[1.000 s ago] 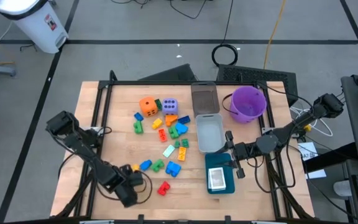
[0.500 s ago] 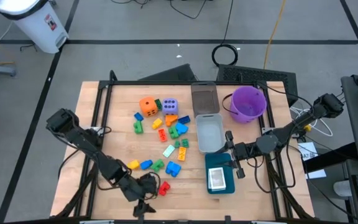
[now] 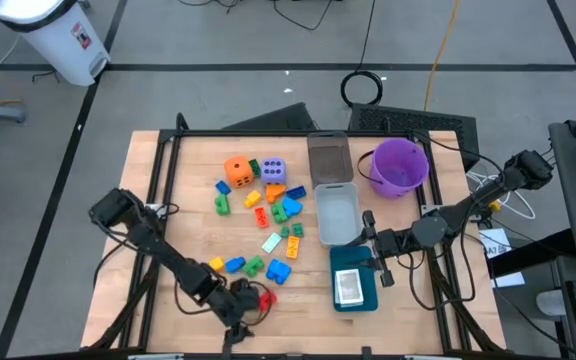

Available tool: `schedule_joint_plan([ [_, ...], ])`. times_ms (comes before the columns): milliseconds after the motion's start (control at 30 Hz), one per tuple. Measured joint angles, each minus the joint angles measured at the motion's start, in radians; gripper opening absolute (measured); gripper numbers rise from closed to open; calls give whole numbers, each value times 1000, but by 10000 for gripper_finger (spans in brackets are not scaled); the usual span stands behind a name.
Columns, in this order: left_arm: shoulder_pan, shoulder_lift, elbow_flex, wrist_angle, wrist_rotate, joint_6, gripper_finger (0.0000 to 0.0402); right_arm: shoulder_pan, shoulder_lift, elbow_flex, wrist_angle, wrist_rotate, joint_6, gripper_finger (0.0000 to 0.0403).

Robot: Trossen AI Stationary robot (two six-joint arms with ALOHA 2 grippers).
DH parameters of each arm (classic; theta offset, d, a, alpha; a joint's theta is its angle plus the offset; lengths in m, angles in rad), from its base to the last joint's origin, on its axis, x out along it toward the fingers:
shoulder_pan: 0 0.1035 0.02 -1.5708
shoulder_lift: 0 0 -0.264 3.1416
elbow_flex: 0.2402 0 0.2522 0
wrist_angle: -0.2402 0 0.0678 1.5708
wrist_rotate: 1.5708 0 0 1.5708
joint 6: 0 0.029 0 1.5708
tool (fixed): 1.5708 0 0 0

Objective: Pick & Place Toys
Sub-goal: Adjust the game piece on the table, then put the green game piece into the gray bin

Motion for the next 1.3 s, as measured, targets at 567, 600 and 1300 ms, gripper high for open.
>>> schedule_joint_plan([
  [567,55,-229,1,-415,-328,-26,390,0,0,0,-11,0,0,146],
  [600,63,-219,1,-423,-331,-26,390,0,0,0,-11,0,0,146],
  [1300,152,-86,0,-472,-310,-55,390,0,0,0,-18,2,4,146],
])
